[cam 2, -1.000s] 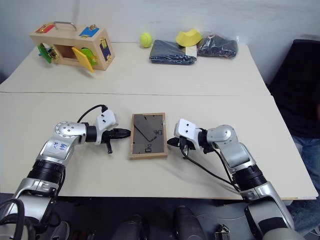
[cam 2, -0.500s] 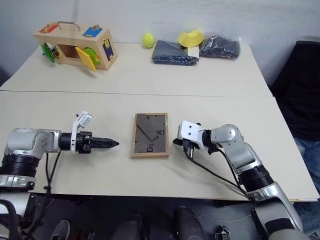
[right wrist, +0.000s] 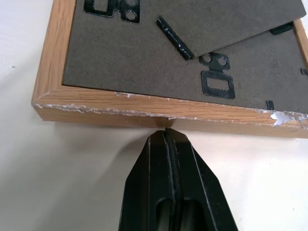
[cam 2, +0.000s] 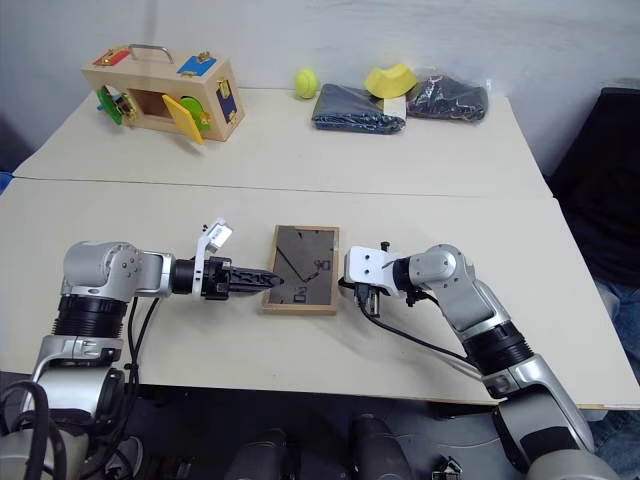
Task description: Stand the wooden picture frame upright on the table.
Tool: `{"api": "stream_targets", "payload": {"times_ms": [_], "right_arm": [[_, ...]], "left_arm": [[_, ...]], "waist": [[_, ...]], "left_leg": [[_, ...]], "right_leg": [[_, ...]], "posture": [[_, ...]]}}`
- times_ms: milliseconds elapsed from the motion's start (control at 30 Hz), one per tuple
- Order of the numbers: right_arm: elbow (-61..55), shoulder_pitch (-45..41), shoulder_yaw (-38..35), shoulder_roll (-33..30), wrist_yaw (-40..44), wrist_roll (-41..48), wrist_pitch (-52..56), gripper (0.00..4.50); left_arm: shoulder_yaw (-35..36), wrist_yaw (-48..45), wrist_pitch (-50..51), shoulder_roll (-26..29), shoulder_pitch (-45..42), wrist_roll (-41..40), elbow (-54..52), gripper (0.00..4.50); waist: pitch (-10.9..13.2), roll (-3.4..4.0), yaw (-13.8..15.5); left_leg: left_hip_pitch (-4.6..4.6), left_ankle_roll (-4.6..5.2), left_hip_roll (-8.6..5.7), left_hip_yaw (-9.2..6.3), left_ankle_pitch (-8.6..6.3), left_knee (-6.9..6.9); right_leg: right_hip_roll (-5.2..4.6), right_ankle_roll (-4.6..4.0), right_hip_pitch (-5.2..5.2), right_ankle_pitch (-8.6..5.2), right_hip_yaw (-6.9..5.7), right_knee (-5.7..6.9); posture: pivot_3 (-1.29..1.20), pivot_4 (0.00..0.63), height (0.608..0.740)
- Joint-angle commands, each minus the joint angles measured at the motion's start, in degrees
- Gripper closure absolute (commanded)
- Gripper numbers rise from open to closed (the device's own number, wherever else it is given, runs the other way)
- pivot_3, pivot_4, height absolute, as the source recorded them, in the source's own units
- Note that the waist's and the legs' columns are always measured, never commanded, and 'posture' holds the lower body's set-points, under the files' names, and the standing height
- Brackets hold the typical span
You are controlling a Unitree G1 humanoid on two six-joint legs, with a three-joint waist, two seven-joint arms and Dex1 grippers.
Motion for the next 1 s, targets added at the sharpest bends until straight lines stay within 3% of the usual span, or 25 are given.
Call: {"api": "stream_targets", "payload": {"times_ms": [33,200,233,300,633,667,767,1000], "right_arm": [[-1.2,-1.6,0.1,1.3,0.1,0.7,-0.3,4.5],[-1.0,-1.3,-0.3,1.6,0.2,0.4,-0.3,4.5],[-1.0,-1.1,-0.4,1.4,0.2,0.4,-0.5,4.5],[-1.3,-0.4,-0.7,0.9,0.3,0.5,-0.8,4.5],[-5.1,2.4,-6.0,-3.0,0.8,5.2,4.4,4.5],[-5.8,2.4,-7.2,-3.3,1.0,6.4,6.1,4.5],[-10.3,1.2,-12.0,-3.7,2.3,14.4,17.8,3.96],[-14.7,-7.7,-18.9,1.8,-2.5,28.3,38.5,1.87]], "left_arm": [[-0.7,2.3,5.4,-4.7,1.1,-2.9,-1.2,0.01],[3.6,3.8,6.9,-4.4,0.0,-5.7,-2.0,0.01],[4.5,4.4,6.7,-4.1,-0.2,-5.5,-1.5,0.2],[6.3,4.7,6.5,-3.1,-0.5,-5.4,-0.4,0.63],[9.4,3.2,4.2,1.1,-0.8,-8.5,-2.5,3.67],[9.4,3.2,3.5,1.4,-0.7,-8.7,-2.9,3.67],[8.9,1.8,1.3,2.6,-0.3,-10.1,-5.8,3.67],[5.0,-1.6,-5.8,5.1,1.2,-11.0,-13.6,3.67]], "waist": [[0.0,0.0,0.0],[0.0,-0.03,-0.4],[0.0,-0.03,-0.6],[0.0,-0.03,-1.0],[0.1,-0.07,-1.5],[0.1,-0.07,-1.5],[0.1,-0.07,-1.5],[0.1,-0.02,-1.7]], "left_leg": [[-0.02,0.01,0.0,-0.02,-0.01,0.01],[-0.09,-0.01,0.03,-0.03,0.0,0.03],[-0.09,-0.03,0.03,-0.03,0.01,0.03],[-0.09,-0.09,0.04,-0.02,0.04,0.03],[-0.09,-0.14,0.06,-0.04,0.06,0.03],[-0.09,-0.14,0.06,-0.04,0.06,0.02],[-0.1,-0.15,0.06,-0.04,0.05,0.02],[-0.07,-0.19,0.08,-0.05,0.07,-0.02]], "right_leg": [[0.0,0.01,0.01,0.0,0.0,0.01],[0.06,0.02,-0.03,0.01,0.0,0.03],[0.08,0.02,-0.06,0.01,0.01,0.02],[0.12,0.02,-0.1,0.01,0.04,0.03],[0.13,0.02,-0.11,0.01,0.03,0.04],[0.12,0.02,-0.11,0.01,0.03,0.03],[0.13,0.02,-0.12,0.01,0.03,0.03],[0.14,0.0,-0.14,0.0,0.04,0.06]], "posture": [[0.0,0.15,0.74],[0.0,0.15,0.74],[0.0,0.15,0.74],[0.0,0.15,0.74],[0.0,0.15,0.74],[0.0,0.15,0.74],[0.0,0.15,0.74],[0.0,0.15,0.74]]}}
